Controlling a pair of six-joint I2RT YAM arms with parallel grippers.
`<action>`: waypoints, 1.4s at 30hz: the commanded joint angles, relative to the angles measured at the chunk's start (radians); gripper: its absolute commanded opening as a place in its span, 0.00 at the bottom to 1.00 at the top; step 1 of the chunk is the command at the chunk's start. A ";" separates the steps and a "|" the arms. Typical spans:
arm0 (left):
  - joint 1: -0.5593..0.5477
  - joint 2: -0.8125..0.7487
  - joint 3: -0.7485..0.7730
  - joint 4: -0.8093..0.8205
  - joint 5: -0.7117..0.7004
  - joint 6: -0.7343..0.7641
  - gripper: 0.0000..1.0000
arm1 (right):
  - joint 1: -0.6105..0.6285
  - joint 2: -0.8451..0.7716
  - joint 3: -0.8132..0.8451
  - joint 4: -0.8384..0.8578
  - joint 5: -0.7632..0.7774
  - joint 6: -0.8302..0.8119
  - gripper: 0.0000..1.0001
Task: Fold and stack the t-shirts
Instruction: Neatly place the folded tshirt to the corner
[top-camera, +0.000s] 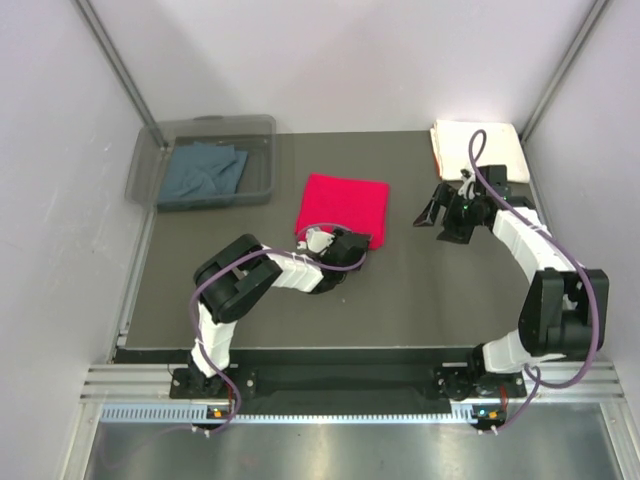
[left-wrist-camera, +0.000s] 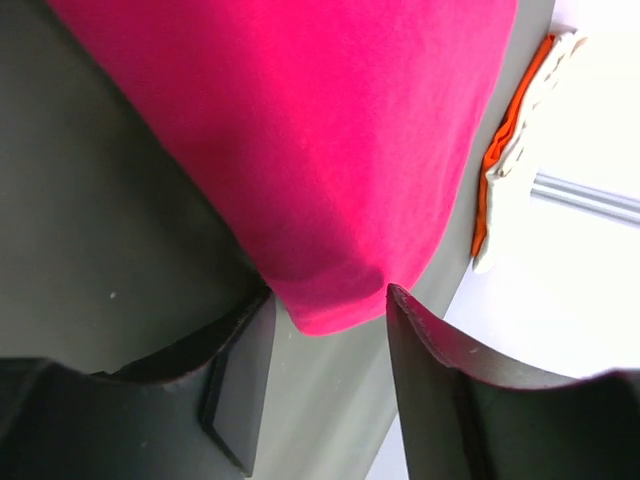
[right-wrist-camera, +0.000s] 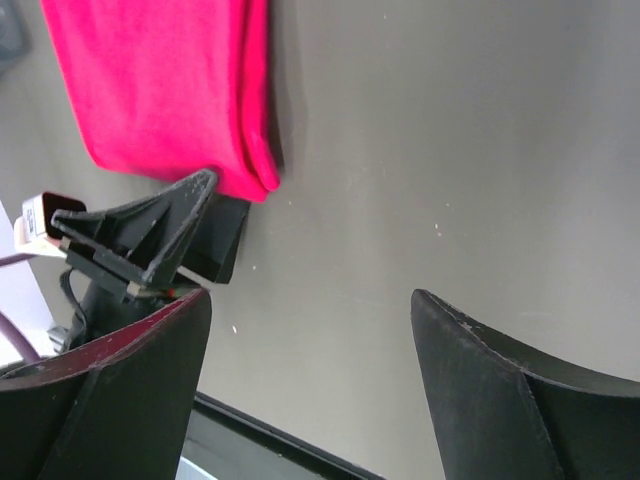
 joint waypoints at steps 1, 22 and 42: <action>-0.001 0.026 0.011 -0.125 -0.023 -0.061 0.53 | 0.008 0.058 0.089 0.039 -0.025 0.011 0.82; 0.109 -0.155 -0.076 -0.041 0.176 -0.015 0.00 | 0.102 0.495 0.183 0.433 -0.427 0.106 0.99; 0.137 -0.255 -0.064 -0.061 0.265 0.000 0.00 | 0.208 0.613 0.172 0.657 -0.329 0.442 0.95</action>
